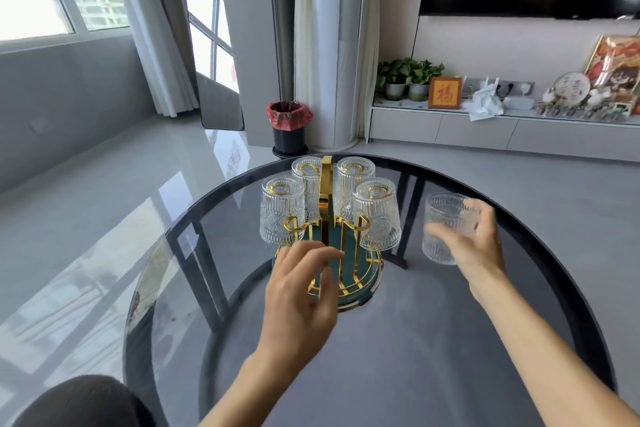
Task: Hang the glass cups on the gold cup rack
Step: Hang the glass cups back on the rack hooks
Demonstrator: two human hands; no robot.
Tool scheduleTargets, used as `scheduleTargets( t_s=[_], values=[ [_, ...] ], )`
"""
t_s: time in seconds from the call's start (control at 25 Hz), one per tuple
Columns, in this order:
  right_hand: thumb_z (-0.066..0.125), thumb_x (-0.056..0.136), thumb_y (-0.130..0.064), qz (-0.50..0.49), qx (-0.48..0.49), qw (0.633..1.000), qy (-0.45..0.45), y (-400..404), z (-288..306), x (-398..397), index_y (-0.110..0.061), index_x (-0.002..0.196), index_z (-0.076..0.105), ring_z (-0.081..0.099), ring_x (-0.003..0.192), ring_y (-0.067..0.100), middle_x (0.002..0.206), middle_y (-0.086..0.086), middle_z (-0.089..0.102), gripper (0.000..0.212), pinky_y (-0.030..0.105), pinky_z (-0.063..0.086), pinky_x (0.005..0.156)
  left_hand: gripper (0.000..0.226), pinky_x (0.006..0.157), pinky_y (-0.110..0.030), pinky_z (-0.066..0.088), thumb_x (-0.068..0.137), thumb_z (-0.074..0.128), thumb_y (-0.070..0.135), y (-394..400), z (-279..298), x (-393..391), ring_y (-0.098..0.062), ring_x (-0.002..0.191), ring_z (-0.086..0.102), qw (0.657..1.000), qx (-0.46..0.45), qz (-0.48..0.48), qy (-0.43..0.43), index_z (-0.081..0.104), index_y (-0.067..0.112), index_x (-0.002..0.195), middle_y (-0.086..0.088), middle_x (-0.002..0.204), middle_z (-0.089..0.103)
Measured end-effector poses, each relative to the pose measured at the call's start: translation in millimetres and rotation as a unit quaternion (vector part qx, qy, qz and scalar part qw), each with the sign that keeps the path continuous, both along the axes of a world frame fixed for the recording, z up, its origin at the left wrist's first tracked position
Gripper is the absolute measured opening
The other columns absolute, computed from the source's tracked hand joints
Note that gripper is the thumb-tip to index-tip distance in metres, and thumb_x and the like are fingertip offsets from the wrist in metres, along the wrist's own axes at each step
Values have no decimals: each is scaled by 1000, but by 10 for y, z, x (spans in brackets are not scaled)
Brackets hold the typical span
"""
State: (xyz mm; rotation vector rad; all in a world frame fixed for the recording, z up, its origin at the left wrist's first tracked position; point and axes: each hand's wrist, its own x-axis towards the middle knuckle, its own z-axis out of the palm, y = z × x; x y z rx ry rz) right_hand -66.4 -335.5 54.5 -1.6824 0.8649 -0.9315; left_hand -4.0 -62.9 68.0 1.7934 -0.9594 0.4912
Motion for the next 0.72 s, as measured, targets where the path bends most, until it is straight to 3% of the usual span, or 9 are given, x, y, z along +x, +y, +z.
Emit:
scheduleTargets(
  t_s=[0.08,0.16,0.28,0.36,0.44,0.56,0.64,0.72],
  values=[
    [81,51,-47,35,-21,999,-19,130,191,-179,-51,107,48,58,105,6,115,-17,59,65,32,46,87,20,76,-26,47,86,58,9,12,376,193,-14,92,58,998,-50,35,-2,70,16,100,9,99,63],
    [83,51,-50,94,-56,994,-2,275,411,-284,-52,109,51,58,106,1,115,-19,62,66,34,46,91,23,82,-31,46,90,56,20,-90,750,420,-18,100,56,999,-18,42,-25,67,18,110,6,110,63],
    [83,48,-61,174,-125,973,83,497,735,-356,-45,125,52,53,118,6,129,-19,58,85,32,40,94,38,99,-45,41,100,48,36,-323,1049,813,-27,126,47,978,200,4,-63,57,18,132,-4,140,54],
    [81,44,-69,183,-171,957,149,620,901,-377,-43,130,50,51,115,5,128,-22,54,96,28,38,88,43,103,-42,40,103,44,38,-410,1055,1007,-28,129,49,956,285,-67,-15,54,16,138,-8,144,54],
    [78,41,-70,181,-214,937,207,737,1054,-405,-43,121,44,54,101,8,116,-22,54,91,30,40,77,42,97,-37,44,102,44,37,-405,988,1092,-26,122,56,955,274,-109,21,56,16,136,-8,141,57],
    [80,45,-55,229,-260,879,327,856,1255,-385,-38,105,34,49,90,2,104,-22,42,77,27,38,63,43,95,-44,48,96,42,41,-372,925,1117,-25,119,55,962,253,-97,10,60,21,130,-4,139,59],
    [82,49,-47,262,-285,850,357,915,1331,-318,-38,108,38,50,92,6,108,-16,44,74,28,38,66,45,94,-46,47,93,38,45,-296,881,1132,-24,119,51,964,254,-82,7,59,27,129,-1,140,57],
    [82,48,-48,271,-307,847,340,996,1375,-245,-38,116,46,53,91,8,118,-13,49,77,29,42,74,48,89,-45,47,91,35,50,-196,834,1145,-22,114,50,966,248,-69,2,60,29,127,1,138,58]
  ],
)
